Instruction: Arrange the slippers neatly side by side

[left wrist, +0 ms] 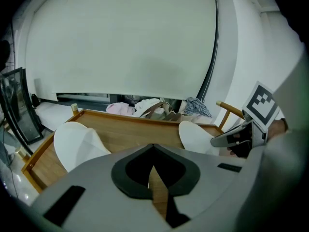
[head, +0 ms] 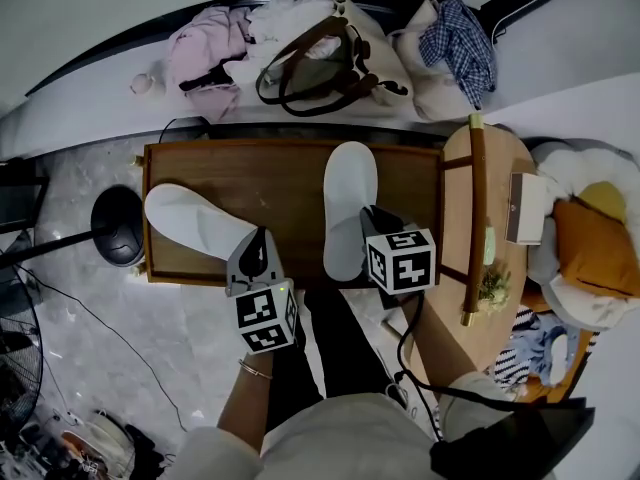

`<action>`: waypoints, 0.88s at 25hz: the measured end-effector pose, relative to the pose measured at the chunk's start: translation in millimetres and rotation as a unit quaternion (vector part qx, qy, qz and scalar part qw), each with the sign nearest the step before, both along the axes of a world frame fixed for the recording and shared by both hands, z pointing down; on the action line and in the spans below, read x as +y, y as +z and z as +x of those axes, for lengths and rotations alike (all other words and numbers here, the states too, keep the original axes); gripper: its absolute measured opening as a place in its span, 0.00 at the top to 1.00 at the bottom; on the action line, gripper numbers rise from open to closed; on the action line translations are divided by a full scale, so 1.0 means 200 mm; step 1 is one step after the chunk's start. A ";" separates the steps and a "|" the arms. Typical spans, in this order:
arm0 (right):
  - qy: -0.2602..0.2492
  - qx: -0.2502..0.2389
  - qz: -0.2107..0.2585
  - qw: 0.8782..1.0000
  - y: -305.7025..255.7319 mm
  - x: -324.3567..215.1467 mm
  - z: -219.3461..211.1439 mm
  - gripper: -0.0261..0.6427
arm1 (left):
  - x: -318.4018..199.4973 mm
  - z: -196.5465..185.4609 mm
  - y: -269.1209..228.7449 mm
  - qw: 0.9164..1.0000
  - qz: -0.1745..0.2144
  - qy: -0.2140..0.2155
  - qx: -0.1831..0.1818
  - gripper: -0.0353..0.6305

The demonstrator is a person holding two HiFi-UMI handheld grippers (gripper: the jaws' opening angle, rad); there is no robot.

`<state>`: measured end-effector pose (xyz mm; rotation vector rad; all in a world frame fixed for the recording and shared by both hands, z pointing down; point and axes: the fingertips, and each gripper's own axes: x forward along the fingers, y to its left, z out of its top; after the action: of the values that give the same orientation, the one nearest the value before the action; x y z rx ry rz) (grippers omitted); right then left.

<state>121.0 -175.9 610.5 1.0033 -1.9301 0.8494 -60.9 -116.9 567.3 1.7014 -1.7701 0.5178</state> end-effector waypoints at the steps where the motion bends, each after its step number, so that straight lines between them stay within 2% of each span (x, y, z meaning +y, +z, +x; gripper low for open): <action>1: 0.003 -0.001 0.001 1.000 0.00 0.00 0.00 0.89 | 0.00 0.00 0.00 1.000 0.000 0.001 0.000 0.94; 4: 0.008 -0.002 0.004 1.000 0.00 0.00 0.01 0.88 | 0.00 0.00 -0.01 1.000 0.001 0.002 -0.001 0.94; 13: 0.026 -0.003 0.010 1.000 -0.03 0.00 0.02 0.78 | 0.01 0.00 -0.03 1.000 0.006 0.008 -0.002 0.94; 22: 0.048 -0.003 0.032 0.998 -0.13 0.03 0.03 0.77 | 0.03 -0.04 -0.13 1.000 0.024 0.010 -0.004 0.94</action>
<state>127.6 -169.2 584.8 1.1399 -1.9386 0.8492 -67.9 -111.1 541.9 1.7539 -1.7854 0.4957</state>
